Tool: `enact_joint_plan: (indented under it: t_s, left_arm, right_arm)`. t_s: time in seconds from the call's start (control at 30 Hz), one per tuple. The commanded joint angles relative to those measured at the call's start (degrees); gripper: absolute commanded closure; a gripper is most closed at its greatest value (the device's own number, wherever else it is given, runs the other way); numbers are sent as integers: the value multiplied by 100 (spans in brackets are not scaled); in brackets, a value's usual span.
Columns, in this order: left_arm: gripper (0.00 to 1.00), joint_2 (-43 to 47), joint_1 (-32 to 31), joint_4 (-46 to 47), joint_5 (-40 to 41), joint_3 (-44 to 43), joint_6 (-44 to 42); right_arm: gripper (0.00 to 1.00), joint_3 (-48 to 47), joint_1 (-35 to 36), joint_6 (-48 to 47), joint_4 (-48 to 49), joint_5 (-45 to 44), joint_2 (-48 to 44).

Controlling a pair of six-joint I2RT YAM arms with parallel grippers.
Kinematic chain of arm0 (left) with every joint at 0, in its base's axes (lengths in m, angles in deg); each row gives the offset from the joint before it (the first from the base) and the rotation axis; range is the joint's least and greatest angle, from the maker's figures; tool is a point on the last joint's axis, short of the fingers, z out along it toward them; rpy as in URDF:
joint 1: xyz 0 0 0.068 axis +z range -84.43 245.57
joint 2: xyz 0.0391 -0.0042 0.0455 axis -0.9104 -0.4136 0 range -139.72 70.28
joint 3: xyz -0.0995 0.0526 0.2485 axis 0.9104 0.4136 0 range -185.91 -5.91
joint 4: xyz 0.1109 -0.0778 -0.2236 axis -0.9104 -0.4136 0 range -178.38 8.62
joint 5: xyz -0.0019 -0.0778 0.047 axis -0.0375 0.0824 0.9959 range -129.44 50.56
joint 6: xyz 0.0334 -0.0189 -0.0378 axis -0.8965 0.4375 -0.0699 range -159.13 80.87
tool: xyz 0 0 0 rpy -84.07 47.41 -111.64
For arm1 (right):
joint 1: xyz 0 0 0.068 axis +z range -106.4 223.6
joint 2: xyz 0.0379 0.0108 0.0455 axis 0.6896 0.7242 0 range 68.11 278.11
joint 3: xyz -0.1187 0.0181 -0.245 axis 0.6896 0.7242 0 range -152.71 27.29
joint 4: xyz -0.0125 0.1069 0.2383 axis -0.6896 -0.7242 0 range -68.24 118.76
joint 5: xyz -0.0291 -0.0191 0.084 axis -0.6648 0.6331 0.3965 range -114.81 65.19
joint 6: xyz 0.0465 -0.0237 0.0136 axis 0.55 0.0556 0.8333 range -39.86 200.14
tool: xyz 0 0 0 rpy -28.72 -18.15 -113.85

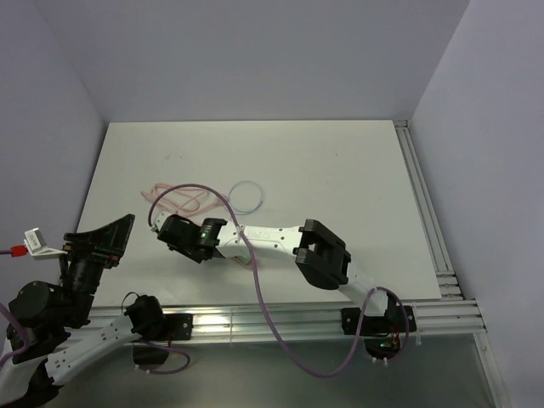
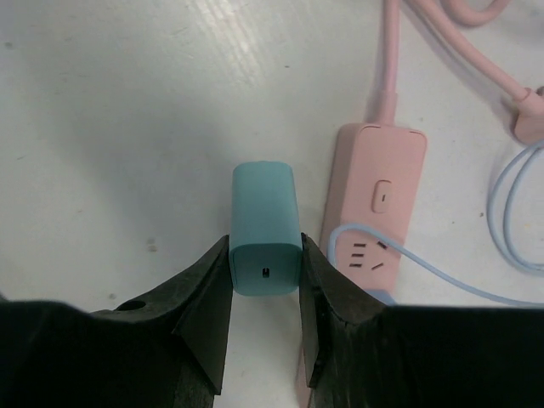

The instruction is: Insert the plug

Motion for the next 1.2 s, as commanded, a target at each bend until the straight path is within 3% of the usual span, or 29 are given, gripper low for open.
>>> enact_joint_plan:
  t_s: [0.0, 0.57, 0.73, 1.17]
  left_arm:
    - [24, 249, -6, 24, -92, -94, -146]
    - [23, 364, -6, 42, -109, -85, -225]
    - [23, 372, -6, 86, -135, -6, -217]
    - [23, 504, -6, -37, -118, 3, -146]
  right_arm:
    - [100, -332, -171, -326, -32, -473, 82]
    - [100, -104, -716, -1056, -612, -552, -322]
    - [100, 326, -751, -1110, -366, -34, -884]
    - [100, -182, -883, -1083, -1218, 467, -727]
